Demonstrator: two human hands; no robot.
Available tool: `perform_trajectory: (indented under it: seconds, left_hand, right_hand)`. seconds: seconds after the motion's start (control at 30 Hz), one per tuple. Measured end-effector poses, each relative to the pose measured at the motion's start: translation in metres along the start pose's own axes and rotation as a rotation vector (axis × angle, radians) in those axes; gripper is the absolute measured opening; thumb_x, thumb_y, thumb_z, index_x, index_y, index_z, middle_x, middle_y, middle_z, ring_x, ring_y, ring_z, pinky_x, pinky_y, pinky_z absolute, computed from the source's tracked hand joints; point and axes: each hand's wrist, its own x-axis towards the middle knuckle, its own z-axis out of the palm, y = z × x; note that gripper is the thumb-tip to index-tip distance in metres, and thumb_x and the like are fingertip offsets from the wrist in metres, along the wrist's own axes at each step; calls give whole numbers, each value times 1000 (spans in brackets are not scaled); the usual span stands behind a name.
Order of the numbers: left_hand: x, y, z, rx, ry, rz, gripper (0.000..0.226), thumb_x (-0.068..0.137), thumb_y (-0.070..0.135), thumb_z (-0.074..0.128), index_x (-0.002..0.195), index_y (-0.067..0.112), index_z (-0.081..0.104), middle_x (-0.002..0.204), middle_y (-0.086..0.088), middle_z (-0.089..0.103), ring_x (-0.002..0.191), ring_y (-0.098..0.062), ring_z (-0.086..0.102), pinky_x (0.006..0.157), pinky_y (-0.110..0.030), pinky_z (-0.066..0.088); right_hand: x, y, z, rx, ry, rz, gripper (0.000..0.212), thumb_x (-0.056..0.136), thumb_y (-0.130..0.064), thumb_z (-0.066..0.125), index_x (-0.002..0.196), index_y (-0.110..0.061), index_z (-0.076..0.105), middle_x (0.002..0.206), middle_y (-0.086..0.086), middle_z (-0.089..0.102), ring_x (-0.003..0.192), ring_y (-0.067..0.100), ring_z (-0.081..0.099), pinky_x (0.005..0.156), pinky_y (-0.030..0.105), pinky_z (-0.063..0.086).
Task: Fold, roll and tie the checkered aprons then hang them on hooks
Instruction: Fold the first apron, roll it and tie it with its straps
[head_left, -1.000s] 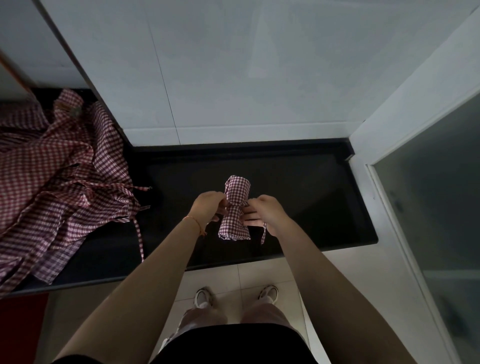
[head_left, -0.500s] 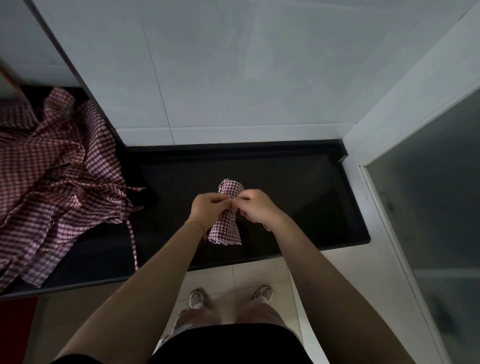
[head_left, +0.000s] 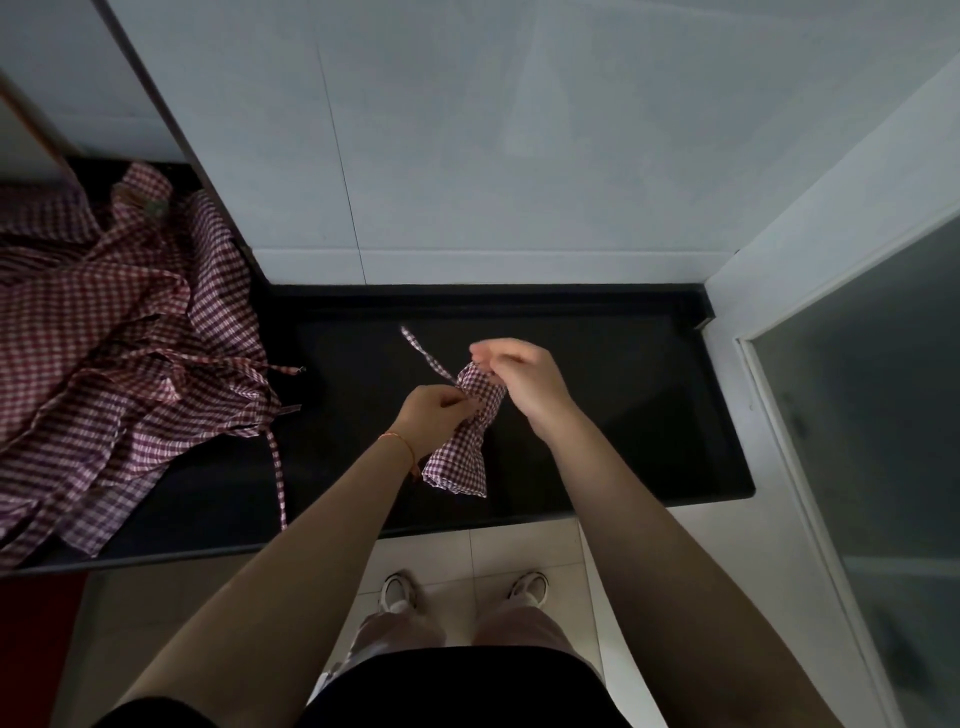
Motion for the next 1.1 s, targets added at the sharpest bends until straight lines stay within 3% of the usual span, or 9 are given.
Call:
perform_trajectory:
  seconds: [0.13, 0.2, 0.33, 0.43, 0.6, 0.7, 0.77, 0.93, 1.1]
  left_hand:
    - [-1, 5, -3, -206, 0, -89, 18, 97, 20, 58, 84, 14, 69, 61, 9, 61, 52, 1, 55, 48, -13, 41]
    - [-1, 7, -4, -221, -3, -122, 21, 97, 21, 59, 78, 15, 67, 56, 10, 57, 46, 1, 51, 43, -12, 37]
    - [1, 8, -5, -206, -19, -170, 26, 95, 26, 61, 71, 17, 64, 55, 9, 55, 49, -4, 47, 47, -18, 34]
    - [1, 13, -6, -170, -56, -174, 21, 96, 22, 58, 77, 15, 66, 55, 9, 56, 45, -2, 49, 44, -16, 35]
    - [0, 19, -7, -99, -72, -131, 20, 97, 18, 56, 82, 14, 68, 62, 7, 58, 42, 3, 49, 43, -12, 35]
    - [1, 18, -7, -78, -71, -154, 20, 99, 20, 53, 84, 15, 66, 66, 5, 57, 52, -2, 49, 50, -16, 36]
    - [2, 18, -5, -65, -72, -159, 22, 100, 22, 52, 82, 15, 64, 67, 5, 56, 54, -4, 47, 52, -19, 35]
    - [6, 15, -3, -47, -68, -157, 24, 100, 23, 50, 83, 15, 64, 70, 3, 56, 60, -7, 48, 57, -22, 37]
    - [7, 17, -3, -21, -96, -127, 21, 100, 24, 51, 87, 17, 65, 75, 4, 58, 64, -7, 50, 59, -22, 37]
  right_hand:
    - [-4, 18, 3, -349, -62, -95, 25, 97, -5, 54, 110, -16, 73, 112, -3, 71, 99, 4, 63, 90, 21, 51]
    - [-8, 26, 10, -463, -66, -157, 22, 97, -9, 57, 113, -17, 71, 113, -1, 70, 101, 7, 63, 90, 22, 51]
    - [-8, 34, 14, -592, -22, -264, 21, 97, -13, 57, 115, -18, 67, 112, 0, 69, 102, 12, 64, 92, 29, 53]
    - [-7, 35, 12, -666, -56, -336, 20, 98, -13, 55, 113, -17, 68, 110, 1, 69, 99, 12, 63, 89, 28, 52]
    - [-7, 45, 5, -647, -56, -298, 21, 97, -6, 50, 82, -16, 61, 90, 1, 62, 83, 13, 59, 79, 36, 53]
    - [-8, 44, 7, -572, -22, -277, 13, 98, -11, 53, 104, -18, 62, 103, -2, 65, 92, 8, 62, 83, 25, 53]
    - [-8, 41, 9, -552, -37, -307, 20, 99, -12, 54, 116, -17, 62, 110, -1, 66, 99, 8, 63, 87, 23, 52]
    - [-6, 40, 7, -618, -58, -302, 23, 99, -15, 54, 120, -16, 63, 111, 2, 68, 100, 12, 64, 90, 28, 52]
    - [-7, 41, 4, -689, -100, -400, 22, 98, -16, 56, 118, -20, 63, 109, -1, 68, 97, 10, 64, 86, 25, 52]
